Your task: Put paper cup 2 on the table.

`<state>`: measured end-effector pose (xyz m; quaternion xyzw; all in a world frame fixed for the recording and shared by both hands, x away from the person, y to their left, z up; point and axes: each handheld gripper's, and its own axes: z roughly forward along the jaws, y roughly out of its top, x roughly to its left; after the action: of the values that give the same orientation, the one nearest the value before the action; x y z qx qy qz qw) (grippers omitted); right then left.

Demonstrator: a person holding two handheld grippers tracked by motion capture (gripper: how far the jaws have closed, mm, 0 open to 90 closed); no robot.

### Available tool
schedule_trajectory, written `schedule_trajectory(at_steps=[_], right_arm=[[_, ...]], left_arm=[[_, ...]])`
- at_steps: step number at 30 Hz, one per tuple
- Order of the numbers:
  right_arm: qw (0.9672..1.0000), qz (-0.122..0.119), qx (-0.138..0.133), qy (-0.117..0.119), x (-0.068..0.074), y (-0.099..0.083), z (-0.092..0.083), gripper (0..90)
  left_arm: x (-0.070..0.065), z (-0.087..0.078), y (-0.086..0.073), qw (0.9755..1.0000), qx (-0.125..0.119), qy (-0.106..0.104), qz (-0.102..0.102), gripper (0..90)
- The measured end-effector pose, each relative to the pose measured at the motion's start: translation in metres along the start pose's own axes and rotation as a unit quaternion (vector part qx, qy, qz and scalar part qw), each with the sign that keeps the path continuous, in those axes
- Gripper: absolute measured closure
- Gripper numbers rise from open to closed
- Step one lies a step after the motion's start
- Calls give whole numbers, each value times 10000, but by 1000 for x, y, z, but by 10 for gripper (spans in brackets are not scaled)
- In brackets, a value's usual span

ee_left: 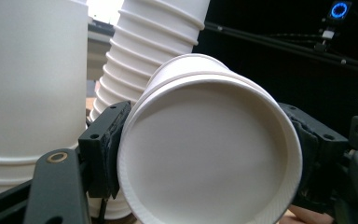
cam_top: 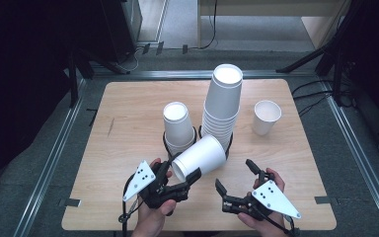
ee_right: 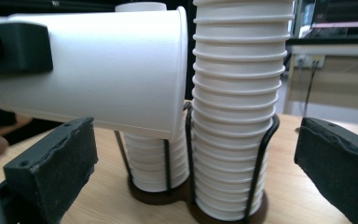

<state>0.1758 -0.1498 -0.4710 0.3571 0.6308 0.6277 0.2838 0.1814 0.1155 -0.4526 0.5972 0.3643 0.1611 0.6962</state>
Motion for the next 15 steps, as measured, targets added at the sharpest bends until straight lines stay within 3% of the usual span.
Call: schedule_trajectory(at_steps=[4, 8, 11, 15], right_arm=[[9993, 363, 39, 108, 0, 3, 0, 0], [9964, 809, 96, 238, 1, 7, -1, 0], [9917, 1255, 112, 274, -1, 10, -1, 0], [9802, 1943, 238, 308, -4, 12, 0, 0]], left_arm=[[-1, 2, -3, 9998, -140, 119, 106, 244], [1, 3, -6, 9998, -202, 84, 18, 244], [0, 4, -8, 9997, -225, 60, 59, 243], [-3, 6, -11, 9995, -284, 23, 113, 242]])
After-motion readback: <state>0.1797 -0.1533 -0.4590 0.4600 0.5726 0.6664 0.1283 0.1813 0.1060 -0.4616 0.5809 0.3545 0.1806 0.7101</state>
